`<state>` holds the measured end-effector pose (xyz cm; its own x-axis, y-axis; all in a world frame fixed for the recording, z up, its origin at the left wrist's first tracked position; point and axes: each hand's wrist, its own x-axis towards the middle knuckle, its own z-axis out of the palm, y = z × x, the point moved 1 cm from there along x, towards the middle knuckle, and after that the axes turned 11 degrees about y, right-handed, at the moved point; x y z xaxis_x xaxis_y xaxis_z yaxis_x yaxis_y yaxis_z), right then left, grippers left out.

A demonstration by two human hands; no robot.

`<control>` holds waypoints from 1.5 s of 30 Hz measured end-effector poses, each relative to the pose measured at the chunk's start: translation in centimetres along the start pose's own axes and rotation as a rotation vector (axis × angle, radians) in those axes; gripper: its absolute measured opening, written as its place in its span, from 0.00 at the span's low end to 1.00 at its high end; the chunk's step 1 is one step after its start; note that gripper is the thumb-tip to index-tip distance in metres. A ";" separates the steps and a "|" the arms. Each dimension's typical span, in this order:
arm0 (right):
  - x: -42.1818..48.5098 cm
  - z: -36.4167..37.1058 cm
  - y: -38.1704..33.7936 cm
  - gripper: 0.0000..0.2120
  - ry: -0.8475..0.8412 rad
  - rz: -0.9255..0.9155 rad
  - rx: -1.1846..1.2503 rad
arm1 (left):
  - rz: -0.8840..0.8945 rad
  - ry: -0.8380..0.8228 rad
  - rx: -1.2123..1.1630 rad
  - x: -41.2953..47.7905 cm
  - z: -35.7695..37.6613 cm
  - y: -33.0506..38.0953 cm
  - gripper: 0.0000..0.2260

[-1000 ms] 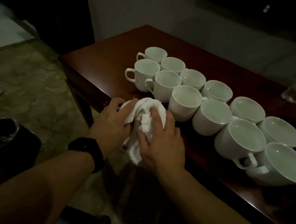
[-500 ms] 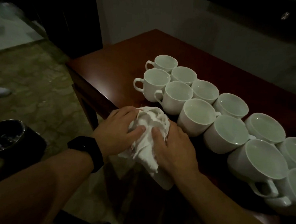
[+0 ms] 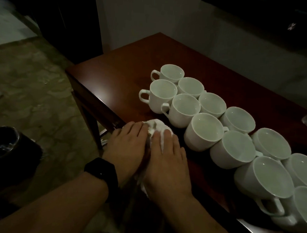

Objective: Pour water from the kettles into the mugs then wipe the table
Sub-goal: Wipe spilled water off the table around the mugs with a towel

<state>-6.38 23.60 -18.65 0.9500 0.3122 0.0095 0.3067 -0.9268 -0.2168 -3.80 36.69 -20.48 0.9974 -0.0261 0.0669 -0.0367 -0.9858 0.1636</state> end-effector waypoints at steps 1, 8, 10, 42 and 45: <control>0.2 0.3 0.1 0.51 -0.005 0.015 0.021 | 0.004 -0.020 -0.011 0.0 0.1 0.0 0.31; 1.9 0.7 3.0 0.61 -0.135 -0.034 0.083 | 0.222 -0.331 -0.112 1.1 -1.6 -4.0 0.46; 2.0 1.0 3.0 0.63 -0.100 -0.030 0.084 | 0.235 -0.366 -0.100 1.9 -2.1 -4.1 0.52; 4.5 1.7 -0.4 0.33 0.006 0.247 0.085 | 0.124 -0.021 -0.032 4.1 0.5 -2.2 0.41; 5.0 1.4 -0.7 0.33 0.003 0.252 0.095 | 0.144 -0.012 0.000 4.2 0.3 -2.5 0.39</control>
<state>-1.95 26.07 -19.79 0.9959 0.0732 -0.0535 0.0537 -0.9514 -0.3032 0.49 38.96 -20.93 0.9826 -0.1690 0.0776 -0.1792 -0.9718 0.1529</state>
